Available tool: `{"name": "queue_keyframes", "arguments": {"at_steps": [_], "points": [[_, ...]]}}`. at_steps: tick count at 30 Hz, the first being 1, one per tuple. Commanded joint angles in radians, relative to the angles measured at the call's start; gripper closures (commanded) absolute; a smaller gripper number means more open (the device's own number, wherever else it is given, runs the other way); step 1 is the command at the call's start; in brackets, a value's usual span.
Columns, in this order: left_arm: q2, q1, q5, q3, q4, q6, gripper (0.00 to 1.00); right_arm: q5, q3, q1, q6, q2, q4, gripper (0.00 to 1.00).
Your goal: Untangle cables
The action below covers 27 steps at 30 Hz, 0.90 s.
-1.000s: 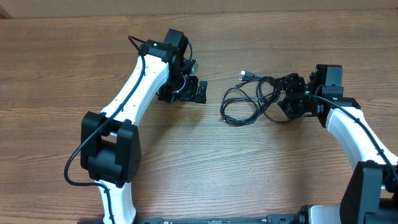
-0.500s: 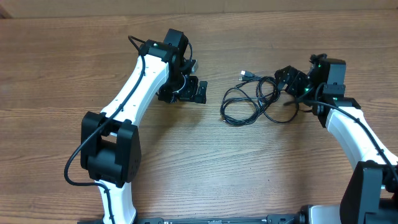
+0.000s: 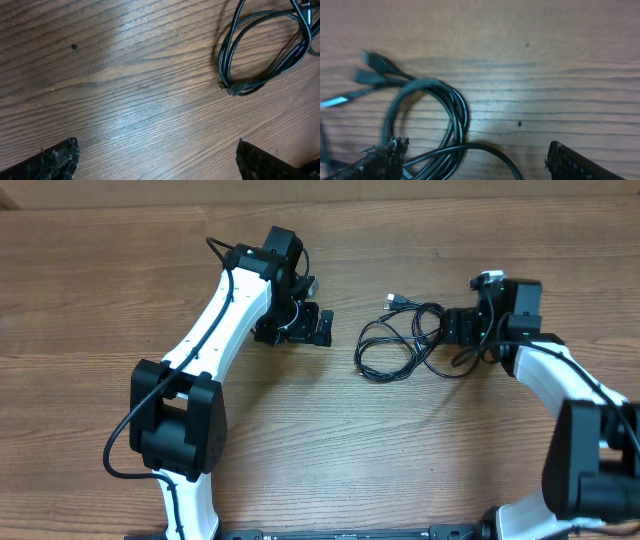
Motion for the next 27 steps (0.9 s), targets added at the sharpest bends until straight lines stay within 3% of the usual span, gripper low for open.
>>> {"name": "queue_keyframes", "arguments": {"at_steps": [1, 24, 27], "points": [[-0.037, -0.006, 0.014, -0.004, 0.004, 0.022, 0.01, 0.013, 0.018, 0.011, -0.042, 0.072, 0.031, 0.12], [-0.037, -0.006, 0.014, -0.004, 0.004, 0.022, 0.00, 0.014, 0.018, 0.098, -0.044, 0.171, 0.109, 0.18], [-0.037, -0.006, 0.014, -0.004, 0.004, 0.022, 0.00, 0.013, 0.018, 0.100, -0.043, 0.193, 0.109, 0.28]]}}
